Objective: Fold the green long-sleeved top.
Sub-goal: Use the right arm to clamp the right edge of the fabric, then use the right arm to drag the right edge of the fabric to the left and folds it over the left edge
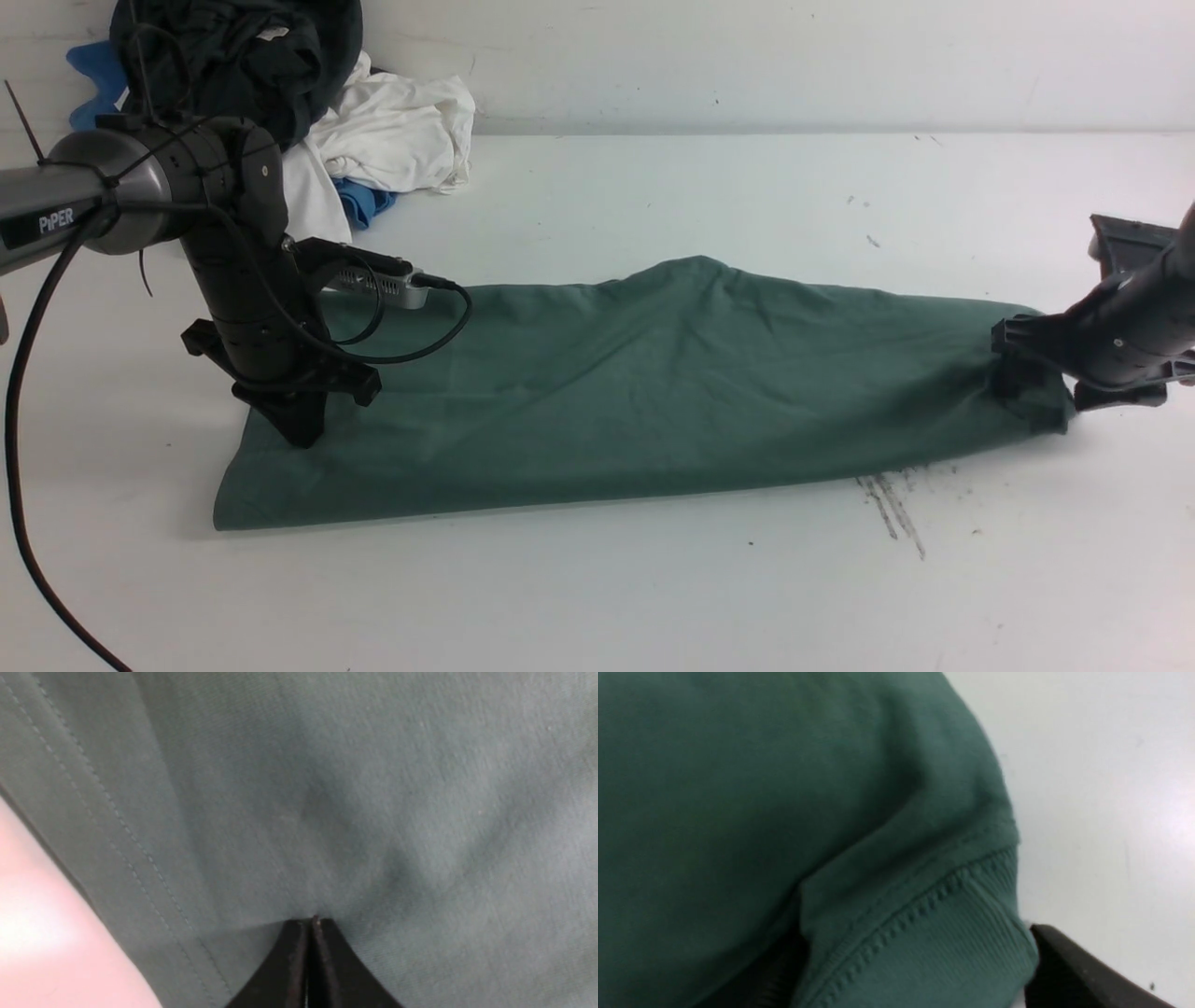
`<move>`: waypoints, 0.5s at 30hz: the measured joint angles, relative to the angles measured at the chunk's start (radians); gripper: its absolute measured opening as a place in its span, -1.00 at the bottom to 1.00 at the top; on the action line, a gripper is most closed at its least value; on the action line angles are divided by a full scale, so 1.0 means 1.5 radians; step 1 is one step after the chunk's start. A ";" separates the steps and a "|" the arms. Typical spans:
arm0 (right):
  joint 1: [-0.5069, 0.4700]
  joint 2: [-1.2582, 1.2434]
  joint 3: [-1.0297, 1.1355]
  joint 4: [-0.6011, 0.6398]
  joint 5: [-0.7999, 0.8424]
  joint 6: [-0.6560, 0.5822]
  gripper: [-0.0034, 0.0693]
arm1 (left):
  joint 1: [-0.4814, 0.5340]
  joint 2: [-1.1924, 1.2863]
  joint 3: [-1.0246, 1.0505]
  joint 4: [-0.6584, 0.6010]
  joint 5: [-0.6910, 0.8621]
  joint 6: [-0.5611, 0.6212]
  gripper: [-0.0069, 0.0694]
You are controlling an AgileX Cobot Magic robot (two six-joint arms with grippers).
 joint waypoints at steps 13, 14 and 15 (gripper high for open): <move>0.000 -0.089 -0.064 -0.086 0.146 -0.076 -0.83 | 0.000 -0.037 0.010 -0.010 0.008 0.000 -0.84; 0.000 -0.113 -0.065 -0.134 0.152 -0.053 -0.83 | 0.000 -0.053 0.012 -0.010 0.009 0.000 -0.84; 0.000 -0.142 -0.065 -0.196 0.159 -0.027 -0.83 | 0.000 -0.077 0.012 -0.010 0.009 0.000 -0.84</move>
